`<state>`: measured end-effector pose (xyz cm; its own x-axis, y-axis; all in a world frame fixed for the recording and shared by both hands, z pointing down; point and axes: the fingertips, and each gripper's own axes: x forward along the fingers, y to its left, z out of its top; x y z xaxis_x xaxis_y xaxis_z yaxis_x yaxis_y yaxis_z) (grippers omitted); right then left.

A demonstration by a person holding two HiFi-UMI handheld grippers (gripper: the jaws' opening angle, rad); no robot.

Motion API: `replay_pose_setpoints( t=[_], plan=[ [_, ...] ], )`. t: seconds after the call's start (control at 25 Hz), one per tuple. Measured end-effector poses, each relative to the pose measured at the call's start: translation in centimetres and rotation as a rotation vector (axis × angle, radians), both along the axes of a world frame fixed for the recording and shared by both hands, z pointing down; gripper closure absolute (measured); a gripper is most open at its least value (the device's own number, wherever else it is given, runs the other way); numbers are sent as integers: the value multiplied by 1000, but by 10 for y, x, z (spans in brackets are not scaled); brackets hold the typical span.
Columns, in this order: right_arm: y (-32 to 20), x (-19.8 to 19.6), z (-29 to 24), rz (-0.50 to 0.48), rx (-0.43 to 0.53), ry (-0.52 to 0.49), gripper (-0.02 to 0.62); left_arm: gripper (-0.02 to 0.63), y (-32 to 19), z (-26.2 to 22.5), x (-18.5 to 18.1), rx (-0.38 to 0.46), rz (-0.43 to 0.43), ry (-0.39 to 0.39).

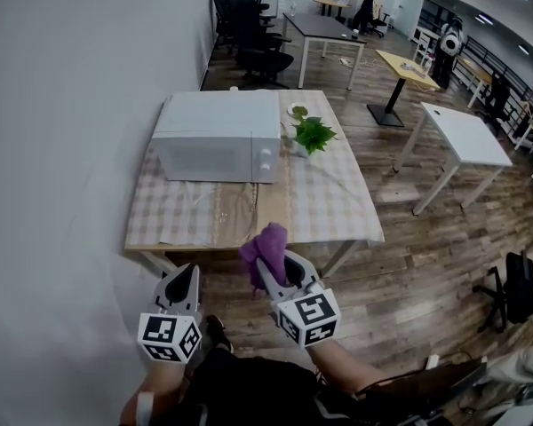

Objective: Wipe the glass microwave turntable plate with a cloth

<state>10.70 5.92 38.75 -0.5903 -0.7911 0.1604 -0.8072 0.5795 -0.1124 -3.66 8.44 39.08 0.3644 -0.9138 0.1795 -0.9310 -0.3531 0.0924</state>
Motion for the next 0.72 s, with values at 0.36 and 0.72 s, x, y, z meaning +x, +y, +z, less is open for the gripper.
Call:
replay_pose_setpoints(
  t=[0.36,0.72],
  plan=[
    [-62,-29,-1,17,4,34,466,598,-66,0,-37,8,3,13],
    [-120,-69,10,28,-28,68,466,598,-128,11,-76,-20,25,17]
  ],
)
